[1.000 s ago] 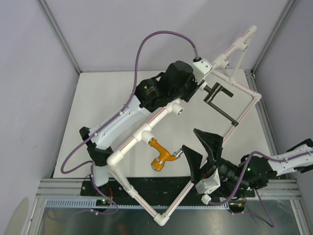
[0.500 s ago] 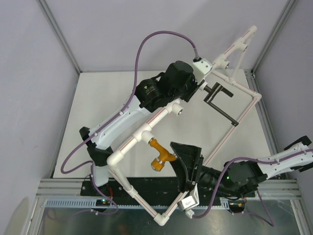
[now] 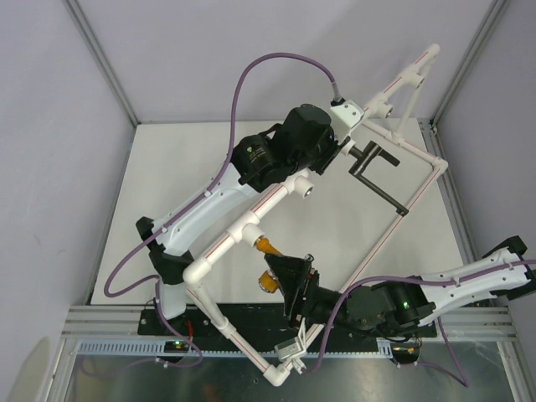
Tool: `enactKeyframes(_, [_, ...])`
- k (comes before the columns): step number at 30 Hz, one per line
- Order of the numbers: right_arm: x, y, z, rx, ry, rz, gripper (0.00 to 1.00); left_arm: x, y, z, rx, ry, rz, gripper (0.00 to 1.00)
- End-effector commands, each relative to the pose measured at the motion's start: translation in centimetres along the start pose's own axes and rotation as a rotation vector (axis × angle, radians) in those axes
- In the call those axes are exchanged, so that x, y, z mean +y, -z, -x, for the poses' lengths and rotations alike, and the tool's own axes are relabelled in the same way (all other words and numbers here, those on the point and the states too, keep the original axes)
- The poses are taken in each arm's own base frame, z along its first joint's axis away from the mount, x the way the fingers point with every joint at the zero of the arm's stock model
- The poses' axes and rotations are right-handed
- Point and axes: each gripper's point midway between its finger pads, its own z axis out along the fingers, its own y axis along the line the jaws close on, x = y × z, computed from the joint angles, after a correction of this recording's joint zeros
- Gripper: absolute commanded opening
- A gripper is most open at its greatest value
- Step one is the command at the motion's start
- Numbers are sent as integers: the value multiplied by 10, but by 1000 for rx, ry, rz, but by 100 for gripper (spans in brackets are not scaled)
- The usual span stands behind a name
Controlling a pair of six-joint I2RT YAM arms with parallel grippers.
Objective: Install the water faucets
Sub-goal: Screw the water faucet onto the adaptor.
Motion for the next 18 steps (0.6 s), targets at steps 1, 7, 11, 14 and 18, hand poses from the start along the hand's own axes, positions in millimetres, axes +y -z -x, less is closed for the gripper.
enactKeyframes(1, [4,0,3,-33,58,67,78,6,-38,-167,592,-171,1,5])
enactKeyframes(7, [15,-4,-3,13,3,97,43,5,-38,-166,591,-171,-1,5])
enactKeyframes(11, [20,-6,-5,38,-75,95,12,6,-37,-166,589,-171,0,5])
enactKeyframes(14, [15,-9,6,-4,-244,49,3,5,-37,-165,589,-171,-1,5])
enactKeyframes(18, [-4,-12,23,-104,-647,-76,1,6,-37,-164,586,-171,-1,5])
